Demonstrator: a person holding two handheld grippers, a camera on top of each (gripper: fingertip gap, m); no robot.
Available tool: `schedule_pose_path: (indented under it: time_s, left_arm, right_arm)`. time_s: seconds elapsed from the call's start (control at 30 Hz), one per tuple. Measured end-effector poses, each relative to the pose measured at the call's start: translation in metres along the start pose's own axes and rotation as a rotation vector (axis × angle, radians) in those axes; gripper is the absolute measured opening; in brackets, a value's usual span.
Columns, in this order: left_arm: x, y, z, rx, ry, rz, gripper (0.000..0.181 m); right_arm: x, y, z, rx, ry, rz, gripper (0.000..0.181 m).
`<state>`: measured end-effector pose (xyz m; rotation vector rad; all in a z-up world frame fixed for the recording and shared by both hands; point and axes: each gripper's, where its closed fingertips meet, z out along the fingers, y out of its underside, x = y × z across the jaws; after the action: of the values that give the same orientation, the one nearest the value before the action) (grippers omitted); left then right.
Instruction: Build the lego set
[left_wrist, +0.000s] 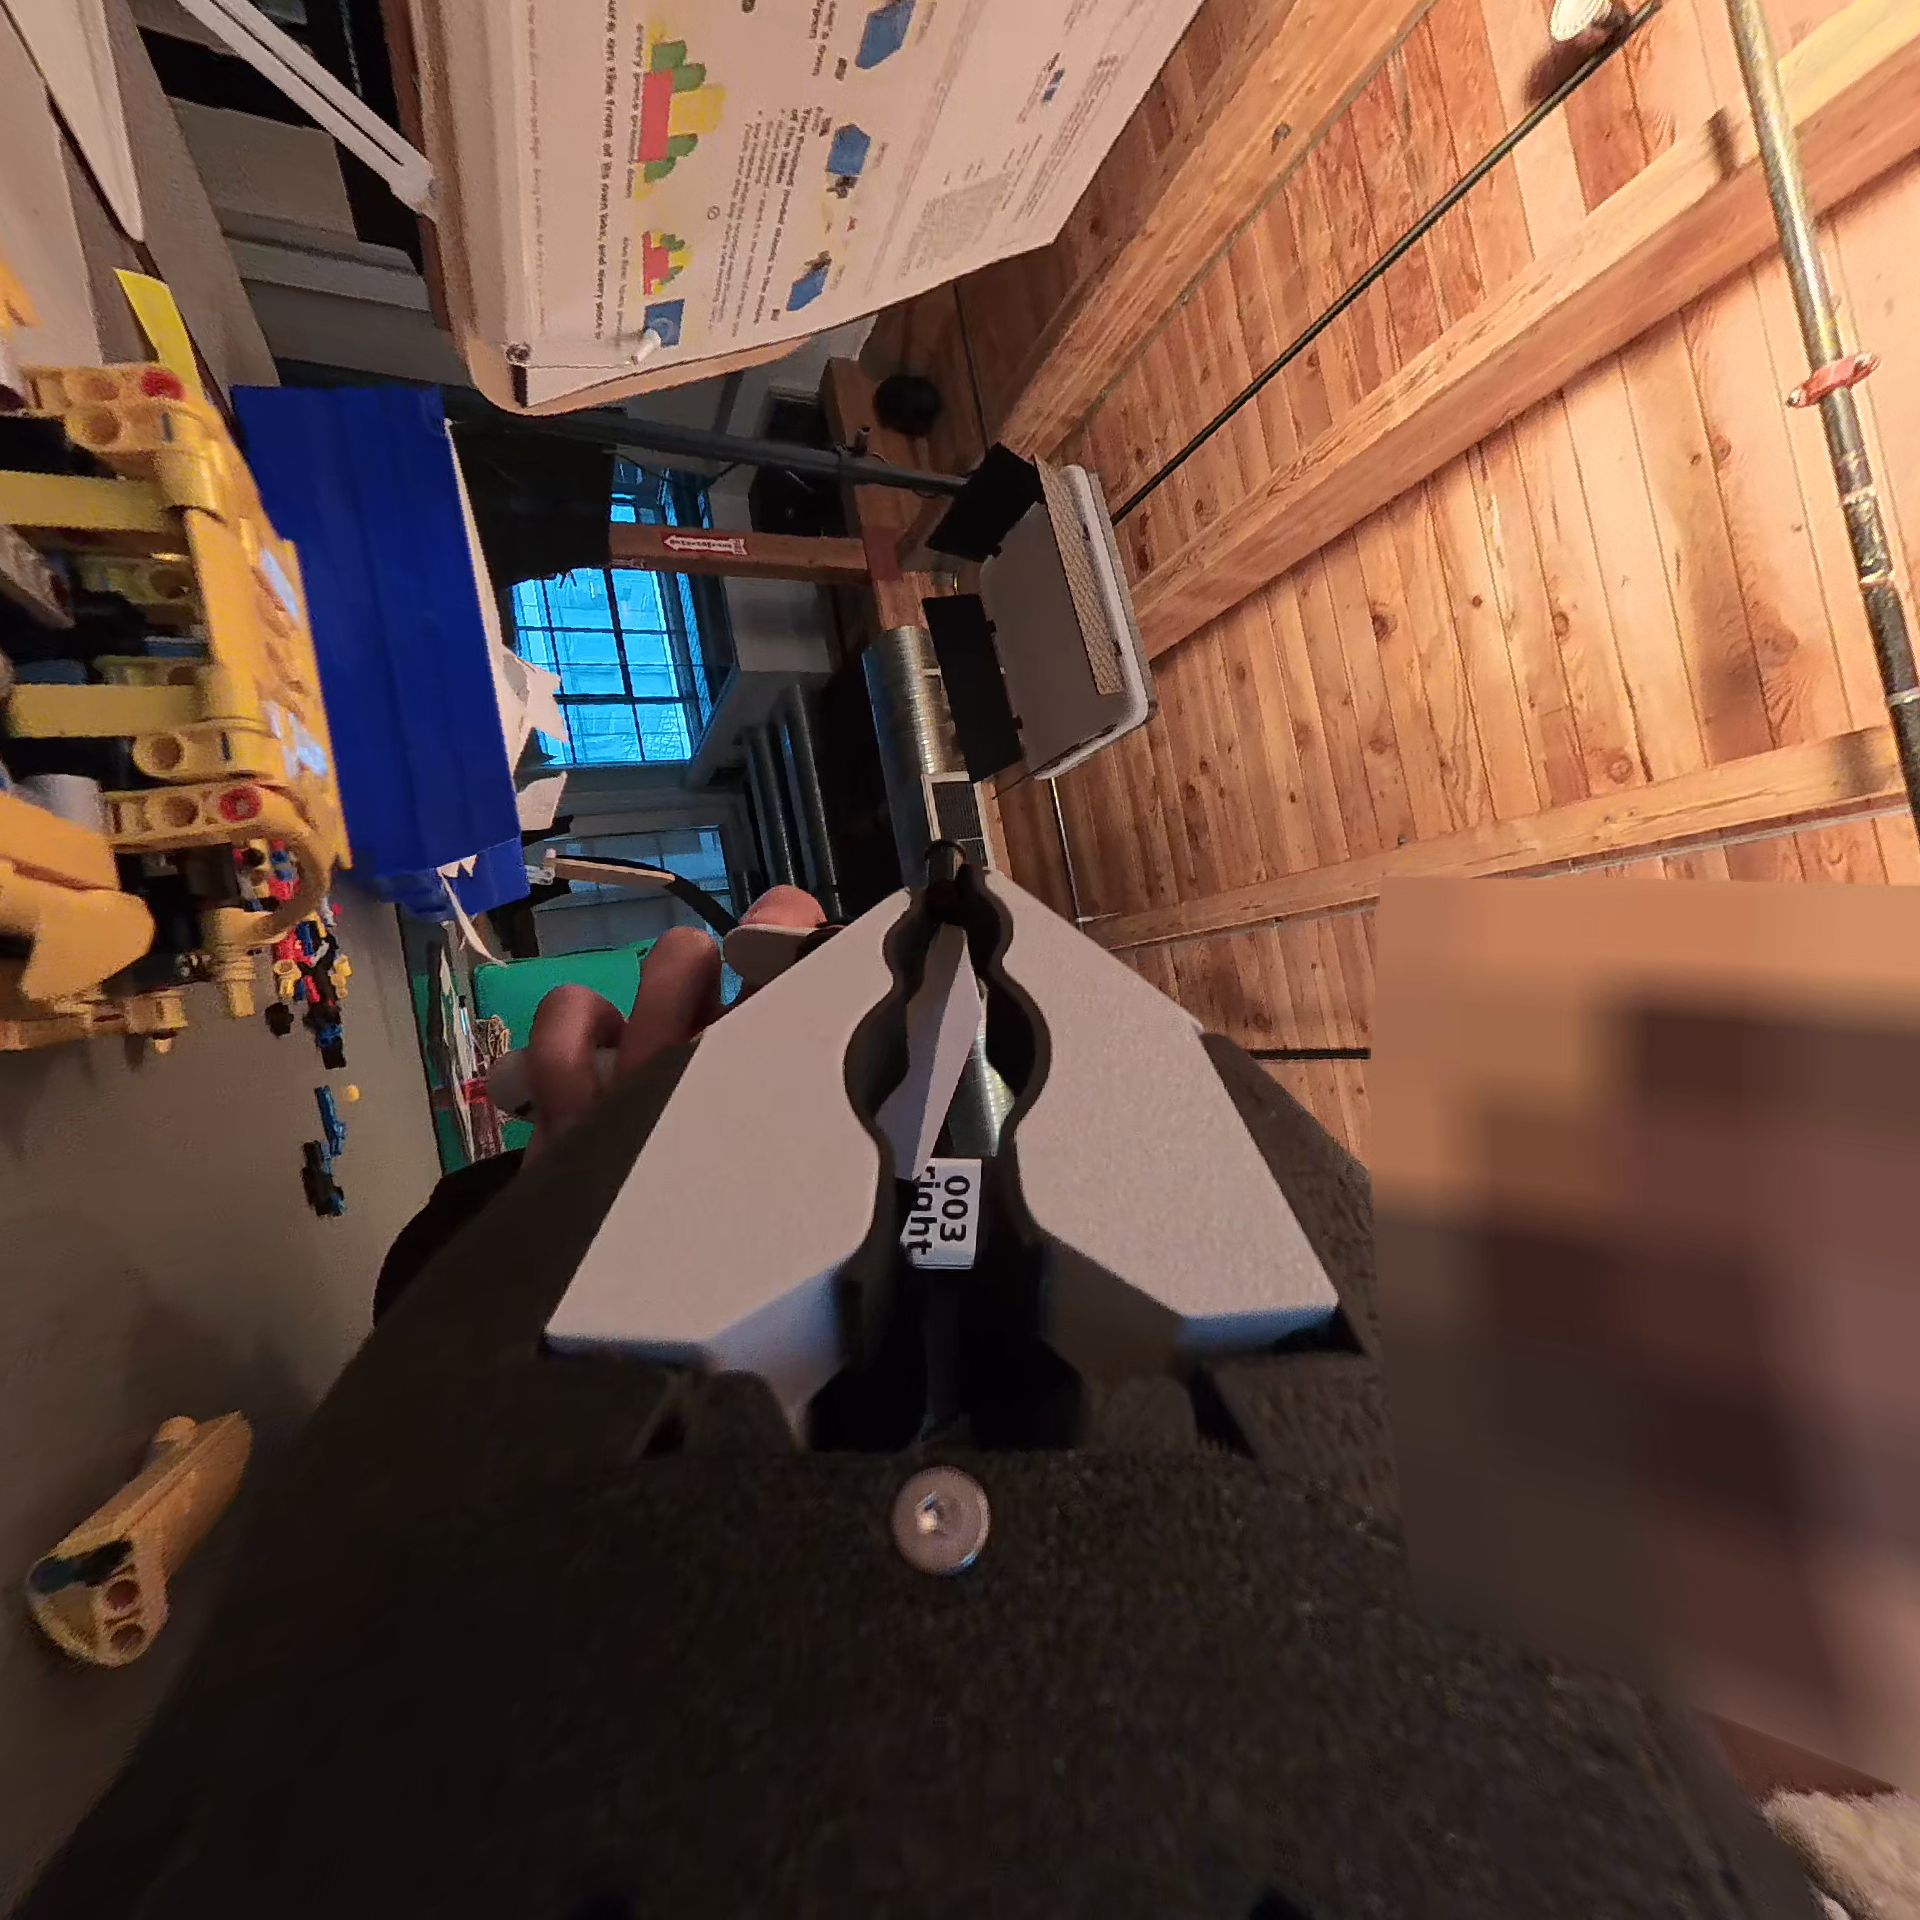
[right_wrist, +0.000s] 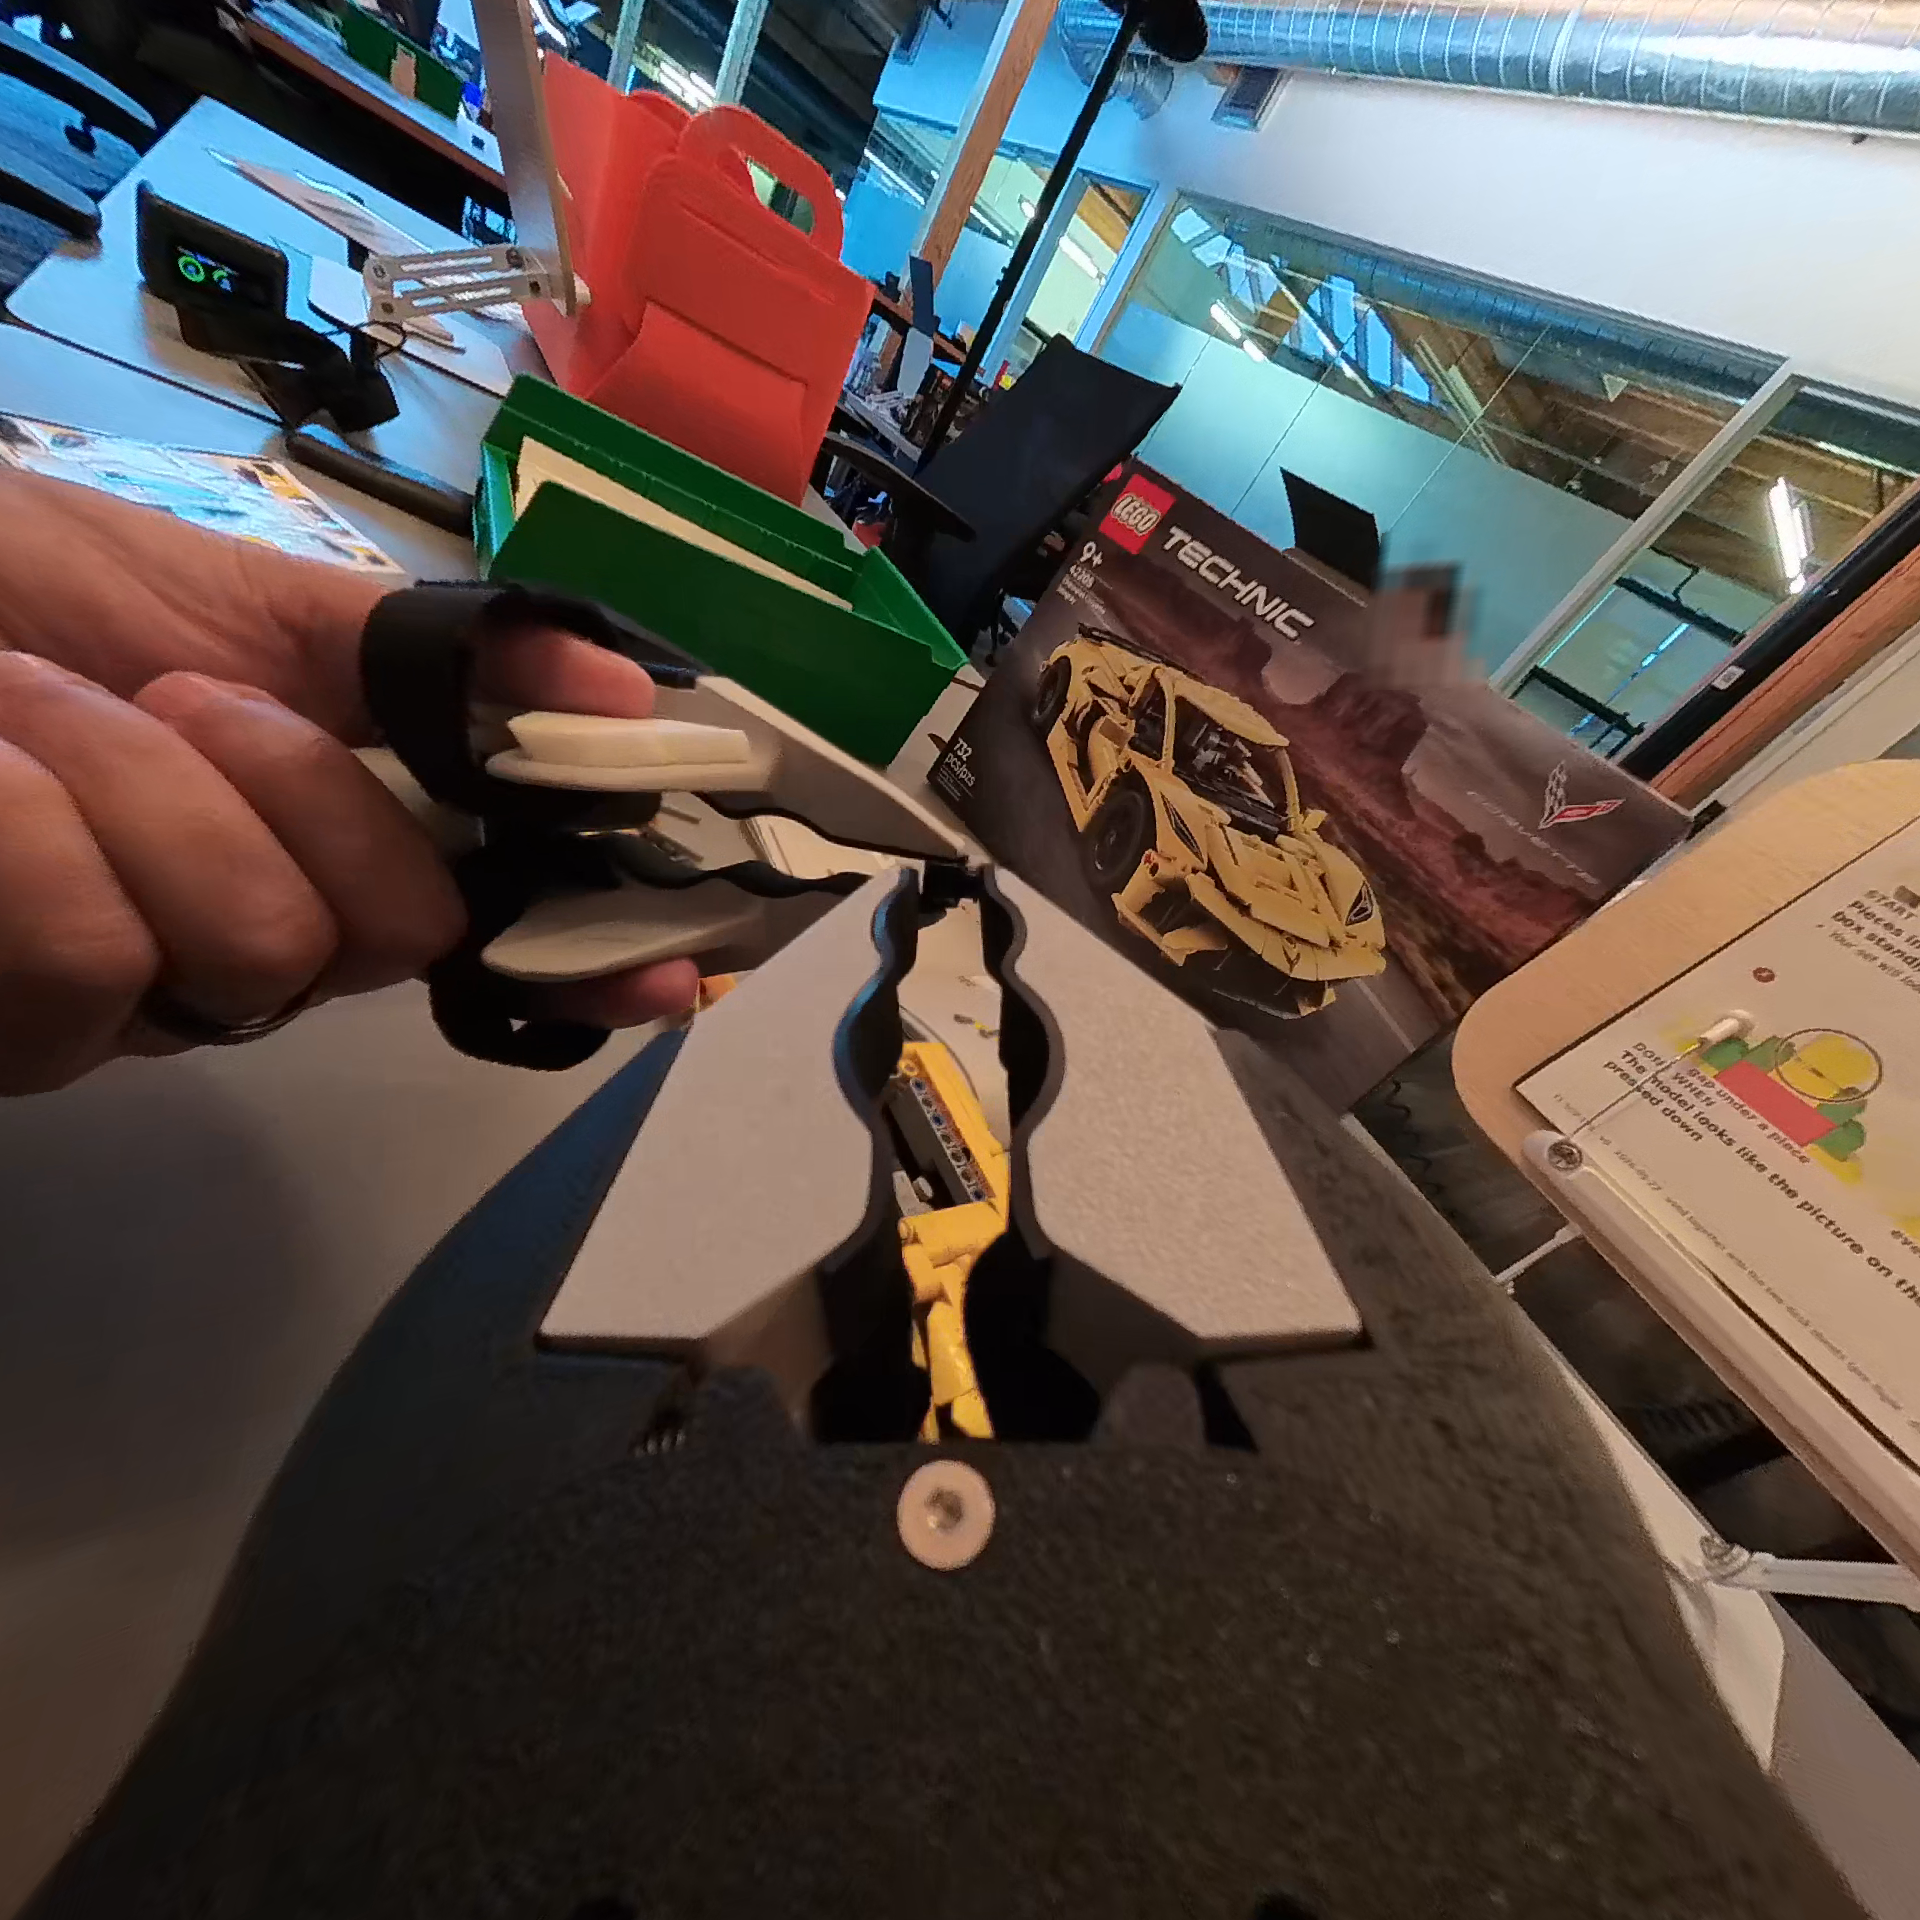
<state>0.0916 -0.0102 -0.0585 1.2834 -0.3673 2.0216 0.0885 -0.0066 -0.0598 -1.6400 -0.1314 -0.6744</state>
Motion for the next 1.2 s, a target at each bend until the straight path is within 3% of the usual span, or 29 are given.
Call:
schedule_pose_path:
  time_s: [0.43,0.57,0.7,0.8,1.0,1.1,1.2]
  left_arm:
    - [0.001,0.002,-0.001,-0.034,0.008,0.002,0.007]
    - [0.007,0.010,-0.004,-0.171,-0.006,0.183,0.007]
    - [0.009,-0.015,-0.022,-0.229,-0.092,0.529,0.012]
    - [0.011,-0.022,-0.033,-0.372,-0.188,0.825,0.023]
    - [-0.016,-0.001,-0.050,-0.815,-0.381,1.269,0.031]
    - [-0.030,0.022,-0.053,-1.000,-0.370,1.249,0.033]
    - [-0.034,0.037,-0.048,-1.068,-0.316,1.170,0.033]
  right_arm:
    - [-0.003,0.002,-0.001,-0.002,-0.028,0.034,0.006]
    - [-0.006,-0.005,-0.007,0.025,-0.126,0.158,0.006]
    - [-0.009,-0.004,-0.011,0.021,-0.284,0.386,0.006]
    - [-0.012,0.005,-0.012,-0.011,-0.370,0.556,0.006]
    - [-0.035,0.019,-0.013,-0.154,-0.566,0.830,0.006]
    - [-0.044,0.020,-0.015,-0.184,-0.623,0.844,0.006]
    - [-0.051,0.018,-0.017,-0.193,-0.662,0.833,0.006]
